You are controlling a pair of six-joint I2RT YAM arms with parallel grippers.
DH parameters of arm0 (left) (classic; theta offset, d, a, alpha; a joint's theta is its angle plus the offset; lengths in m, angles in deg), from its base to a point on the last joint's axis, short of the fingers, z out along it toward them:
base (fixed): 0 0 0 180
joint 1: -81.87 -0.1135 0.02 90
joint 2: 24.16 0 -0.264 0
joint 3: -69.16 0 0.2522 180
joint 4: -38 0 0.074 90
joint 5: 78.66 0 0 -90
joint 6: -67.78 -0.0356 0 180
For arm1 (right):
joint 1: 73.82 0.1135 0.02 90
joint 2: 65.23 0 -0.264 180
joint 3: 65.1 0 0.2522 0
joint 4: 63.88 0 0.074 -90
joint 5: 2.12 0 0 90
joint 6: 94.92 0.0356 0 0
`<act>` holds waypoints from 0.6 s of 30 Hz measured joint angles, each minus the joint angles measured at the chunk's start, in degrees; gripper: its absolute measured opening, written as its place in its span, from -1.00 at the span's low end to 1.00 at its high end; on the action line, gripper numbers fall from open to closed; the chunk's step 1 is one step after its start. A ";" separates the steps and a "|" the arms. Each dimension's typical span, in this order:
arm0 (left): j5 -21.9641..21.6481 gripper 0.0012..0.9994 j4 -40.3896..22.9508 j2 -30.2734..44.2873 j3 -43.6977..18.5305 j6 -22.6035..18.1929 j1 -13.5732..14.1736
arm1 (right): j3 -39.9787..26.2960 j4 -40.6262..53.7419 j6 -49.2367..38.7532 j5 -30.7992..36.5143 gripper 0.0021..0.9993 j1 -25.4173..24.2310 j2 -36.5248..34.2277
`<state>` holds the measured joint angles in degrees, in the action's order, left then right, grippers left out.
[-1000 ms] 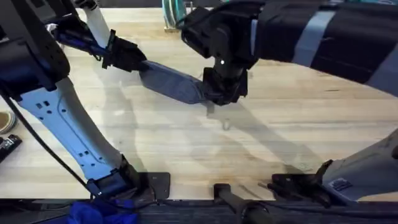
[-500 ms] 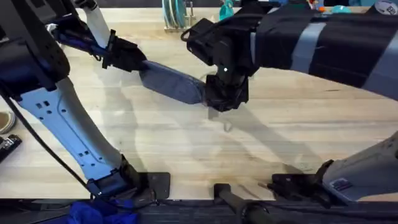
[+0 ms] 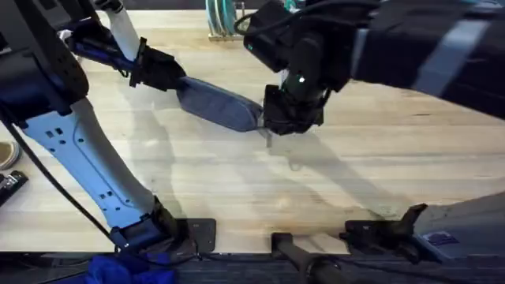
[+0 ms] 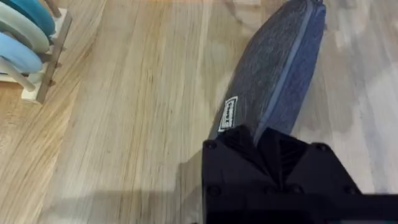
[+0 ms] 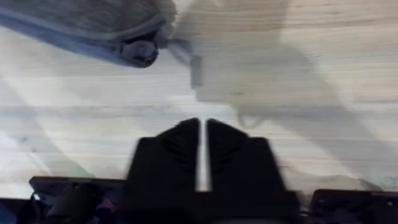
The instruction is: Unzip the bag, pick up the pens from the table one at a time and place them inside, then zip the bag closed.
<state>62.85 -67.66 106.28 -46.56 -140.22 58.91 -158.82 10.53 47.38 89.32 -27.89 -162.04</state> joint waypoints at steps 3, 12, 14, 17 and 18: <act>0.00 -0.92 0.00 -0.01 0.00 0.00 0.00 | 0.00 0.02 -0.40 0.00 -0.18 0.00 2.20; -0.01 -0.92 0.00 -0.01 0.00 0.00 0.00 | 0.00 0.49 -1.75 0.05 0.99 -1.81 8.48; 0.00 -0.88 0.00 -0.01 0.00 0.00 0.00 | 0.00 0.53 -2.43 0.03 0.99 -1.81 9.43; 0.02 -0.36 0.43 -0.01 0.00 0.00 -0.02 | 0.00 0.72 -3.13 0.04 0.99 -1.81 10.46; 0.02 -0.14 0.42 -0.01 0.00 0.07 -0.07 | 0.00 0.72 -3.31 0.03 0.99 -1.81 10.61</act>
<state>62.87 -67.24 106.27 -46.56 -140.15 58.84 -158.82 11.25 44.07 89.35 -29.70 -151.43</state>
